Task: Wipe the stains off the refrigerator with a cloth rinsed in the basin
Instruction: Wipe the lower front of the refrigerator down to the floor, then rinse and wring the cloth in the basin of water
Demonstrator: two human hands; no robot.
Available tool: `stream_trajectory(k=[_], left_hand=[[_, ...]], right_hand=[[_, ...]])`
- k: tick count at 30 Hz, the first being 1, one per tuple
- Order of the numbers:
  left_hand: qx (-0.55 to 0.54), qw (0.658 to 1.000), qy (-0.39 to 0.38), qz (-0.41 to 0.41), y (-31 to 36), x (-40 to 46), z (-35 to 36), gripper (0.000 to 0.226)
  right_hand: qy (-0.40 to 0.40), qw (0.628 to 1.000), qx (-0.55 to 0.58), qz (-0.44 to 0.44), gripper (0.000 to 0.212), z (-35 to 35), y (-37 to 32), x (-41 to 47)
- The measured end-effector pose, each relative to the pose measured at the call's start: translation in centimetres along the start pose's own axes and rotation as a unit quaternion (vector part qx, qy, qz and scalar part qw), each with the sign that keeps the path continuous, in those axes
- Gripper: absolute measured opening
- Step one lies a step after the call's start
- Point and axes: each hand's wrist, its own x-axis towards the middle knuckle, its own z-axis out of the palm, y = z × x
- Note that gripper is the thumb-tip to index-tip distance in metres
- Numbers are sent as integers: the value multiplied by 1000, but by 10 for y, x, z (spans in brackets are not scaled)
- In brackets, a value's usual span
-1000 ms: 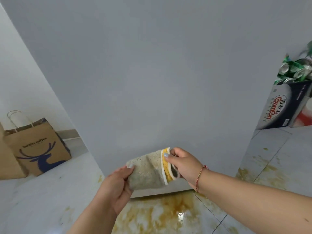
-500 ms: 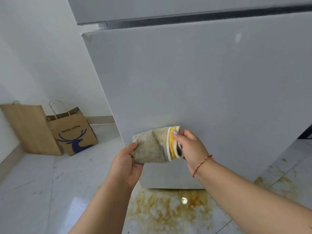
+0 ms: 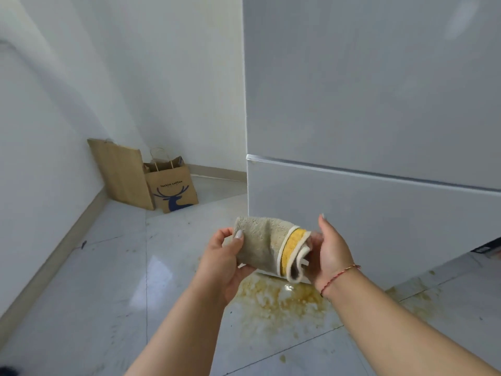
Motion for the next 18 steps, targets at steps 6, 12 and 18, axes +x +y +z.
stream_trajectory(k=[6, 12, 18], left_hand=[[89, 994, 20, 56, 75, -74, -43, 15], [124, 975, 146, 113, 105, -122, -101, 7], [-5, 974, 201, 104, 105, -194, -186, 30]], right_hand=[[-220, 959, -101, 144, 51, 94, -15, -78], [-270, 932, -202, 130, 36, 168, 6, -107], [-297, 908, -291, 48, 32, 242, 60, -136]])
